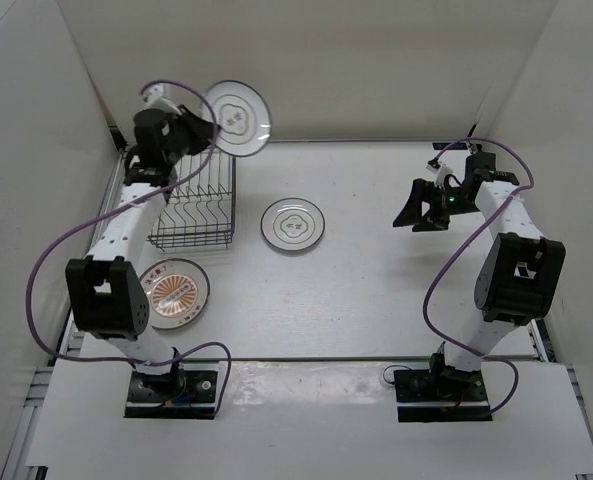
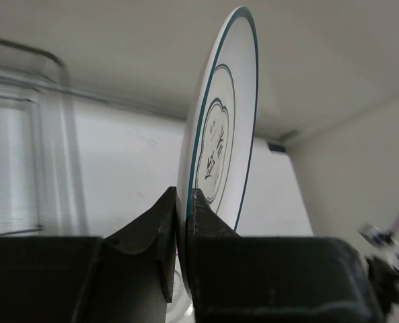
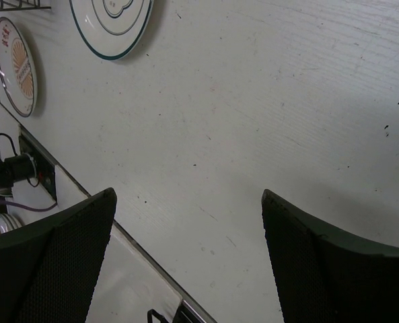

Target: Unload the plates from the dish rack

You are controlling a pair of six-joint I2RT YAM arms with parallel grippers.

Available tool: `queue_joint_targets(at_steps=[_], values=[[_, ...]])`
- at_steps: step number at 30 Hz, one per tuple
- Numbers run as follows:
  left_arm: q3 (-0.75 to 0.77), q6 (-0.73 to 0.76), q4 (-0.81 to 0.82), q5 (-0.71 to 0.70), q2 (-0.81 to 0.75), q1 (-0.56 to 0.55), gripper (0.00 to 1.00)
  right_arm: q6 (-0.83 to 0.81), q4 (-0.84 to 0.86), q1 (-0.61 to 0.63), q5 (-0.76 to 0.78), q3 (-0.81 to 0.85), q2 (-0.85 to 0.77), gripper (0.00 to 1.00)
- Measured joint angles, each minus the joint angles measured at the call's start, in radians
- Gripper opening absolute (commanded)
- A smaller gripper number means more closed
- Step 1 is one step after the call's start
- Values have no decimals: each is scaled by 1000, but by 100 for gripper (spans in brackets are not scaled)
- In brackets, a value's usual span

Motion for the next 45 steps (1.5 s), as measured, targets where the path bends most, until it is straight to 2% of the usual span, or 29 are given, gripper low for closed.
queue_joint_targets(at_steps=[5,6,12,21,32,41,44,45], values=[[0,-94,65,119,141,-136,1,-3,-1,0,0,0,0,90],[0,-105,67,137,165,-154,4,-5,-1,0,0,0,0,90],[-64,-125,54,196,237,-217,6,-10,-3,0,0,0,0,90],[-97,-113,12,200,285,-261,6,-16,-10,-2,1,0,0,90],[-115,-34,-144,179,297,-280,6,-22,-24,-13,1,0,0,90],[-115,8,-235,166,323,-281,15,-23,-29,-15,1,0,0,90],[-114,10,-247,166,335,-280,19,-23,-31,-15,1,0,0,90],[-114,12,-254,166,338,-280,24,-23,-31,-15,1,0,0,90]])
